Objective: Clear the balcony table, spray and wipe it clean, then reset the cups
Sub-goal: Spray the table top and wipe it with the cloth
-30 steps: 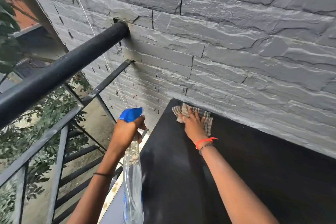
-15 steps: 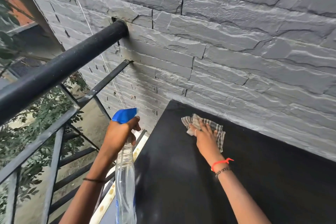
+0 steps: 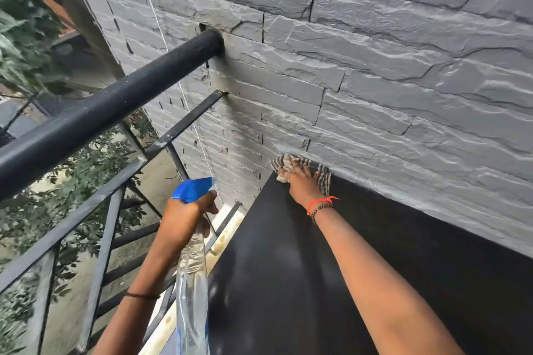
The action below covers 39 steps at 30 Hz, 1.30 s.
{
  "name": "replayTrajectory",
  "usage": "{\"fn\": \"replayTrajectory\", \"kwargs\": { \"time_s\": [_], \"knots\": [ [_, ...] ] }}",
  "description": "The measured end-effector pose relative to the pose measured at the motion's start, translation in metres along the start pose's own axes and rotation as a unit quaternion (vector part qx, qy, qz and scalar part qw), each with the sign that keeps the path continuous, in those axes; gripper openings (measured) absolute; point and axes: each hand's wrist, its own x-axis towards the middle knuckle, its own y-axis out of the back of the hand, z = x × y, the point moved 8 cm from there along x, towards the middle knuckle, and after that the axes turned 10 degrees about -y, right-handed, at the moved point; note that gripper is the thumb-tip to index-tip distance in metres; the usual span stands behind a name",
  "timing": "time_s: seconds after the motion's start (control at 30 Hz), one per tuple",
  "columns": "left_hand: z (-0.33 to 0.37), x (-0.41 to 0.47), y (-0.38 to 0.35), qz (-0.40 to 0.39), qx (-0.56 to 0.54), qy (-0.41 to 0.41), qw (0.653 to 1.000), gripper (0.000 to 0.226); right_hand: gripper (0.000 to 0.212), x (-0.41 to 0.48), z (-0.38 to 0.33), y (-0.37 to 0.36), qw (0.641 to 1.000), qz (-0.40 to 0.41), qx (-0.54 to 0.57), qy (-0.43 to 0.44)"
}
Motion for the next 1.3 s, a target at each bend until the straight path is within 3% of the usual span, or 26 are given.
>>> {"fn": "replayTrajectory", "kwargs": {
  "time_s": [0.13,0.3,0.53,0.7,0.83,1.0,1.1,1.13,1.23,1.3],
  "knots": [
    [0.003,-0.011,0.003,0.004,0.003,0.004,1.0,0.016,0.069,-0.033,-0.022,-0.013,0.991,-0.057,-0.05,0.107],
    [0.011,-0.03,0.004,-0.002,0.001,-0.007,1.0,0.014,0.073,-0.12,-0.042,-0.043,0.969,-0.073,-0.102,0.213],
    [0.014,-0.062,0.026,0.004,-0.013,-0.013,1.0,0.008,0.08,-0.231,0.008,-0.067,0.979,-0.04,-0.044,0.193],
    [0.018,-0.097,0.041,-0.003,-0.007,-0.024,1.0,0.019,0.082,-0.266,0.069,-0.063,0.999,0.028,-0.017,0.035],
    [0.016,-0.135,0.052,-0.004,-0.018,-0.015,1.0,0.017,0.078,-0.27,0.047,-0.067,0.998,0.062,0.001,-0.013],
    [0.006,-0.184,0.069,-0.007,-0.014,-0.011,1.0,0.009,0.07,-0.326,-0.024,-0.105,0.996,0.033,-0.019,0.081],
    [0.005,-0.209,0.078,-0.003,-0.028,-0.006,1.0,0.009,0.089,-0.388,-0.044,-0.14,0.988,0.056,-0.029,0.144],
    [0.005,-0.217,0.082,-0.001,-0.032,-0.005,0.999,0.008,0.086,-0.408,-0.043,-0.15,0.986,0.064,-0.043,0.15],
    [0.003,-0.244,0.095,-0.004,-0.032,-0.012,0.999,0.016,0.049,-0.473,-0.027,-0.187,0.978,0.041,-0.073,0.19],
    [0.004,-0.258,0.101,-0.006,-0.025,-0.021,0.999,0.019,0.049,-0.502,-0.004,-0.198,0.973,0.062,-0.109,0.194]
  ]
}}
